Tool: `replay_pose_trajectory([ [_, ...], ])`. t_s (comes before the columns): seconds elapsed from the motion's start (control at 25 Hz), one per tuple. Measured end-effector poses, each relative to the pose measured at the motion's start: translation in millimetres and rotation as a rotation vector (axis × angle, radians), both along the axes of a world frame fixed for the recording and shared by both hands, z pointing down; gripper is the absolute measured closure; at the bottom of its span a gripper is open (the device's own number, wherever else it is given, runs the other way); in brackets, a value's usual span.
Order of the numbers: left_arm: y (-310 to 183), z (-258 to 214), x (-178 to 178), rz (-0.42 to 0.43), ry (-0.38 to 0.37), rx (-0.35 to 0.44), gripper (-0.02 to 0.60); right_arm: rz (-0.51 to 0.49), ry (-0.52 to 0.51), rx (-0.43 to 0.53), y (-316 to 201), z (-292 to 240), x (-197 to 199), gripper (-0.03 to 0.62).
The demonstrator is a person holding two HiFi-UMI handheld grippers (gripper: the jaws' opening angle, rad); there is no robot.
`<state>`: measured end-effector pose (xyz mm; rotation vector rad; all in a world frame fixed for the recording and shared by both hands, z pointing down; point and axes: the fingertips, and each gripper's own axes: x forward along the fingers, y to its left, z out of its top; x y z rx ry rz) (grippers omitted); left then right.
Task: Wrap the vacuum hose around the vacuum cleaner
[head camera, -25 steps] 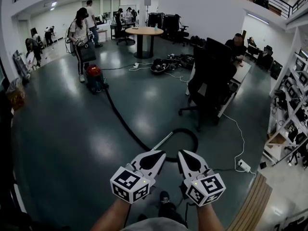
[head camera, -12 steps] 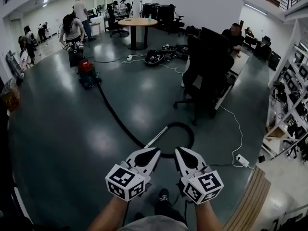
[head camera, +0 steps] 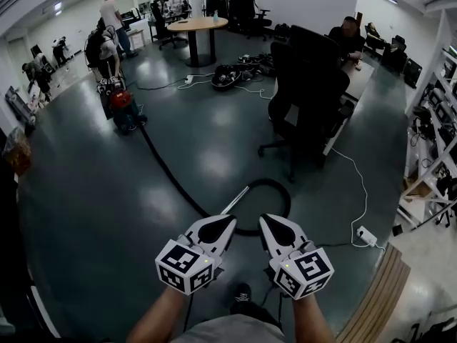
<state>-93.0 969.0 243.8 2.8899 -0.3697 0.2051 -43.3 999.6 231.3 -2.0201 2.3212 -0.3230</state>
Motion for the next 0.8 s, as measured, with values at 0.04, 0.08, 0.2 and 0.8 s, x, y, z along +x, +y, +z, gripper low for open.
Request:
replay_pose_trajectory([
  [0.04, -4.6, 2.3, 9.0, -0.006, -0.007, -0.001, 0.575, -0.005, -0.006, -0.004, -4.3, 2.9, 9.5, 0.589],
  [0.08, -9.2, 4.2, 17.9, -0.013, -0.013, -0.003, 0.575, -0.011, -0.013, -0.007, -8.8, 5.3, 18.7, 0.589],
  [0.2, -22.7, 8.2, 40.3, -0.030, -0.032, -0.009, 0.575, -0.034, -0.025, -0.019, -23.0, 8.9, 41.6, 0.589],
  [0.8, -116.9, 36.8, 68.1, -0.049, -0.106, -0.007, 0.575, -0.052, -0.018, -0.080, -118.9, 27.3, 75.8, 0.589],
])
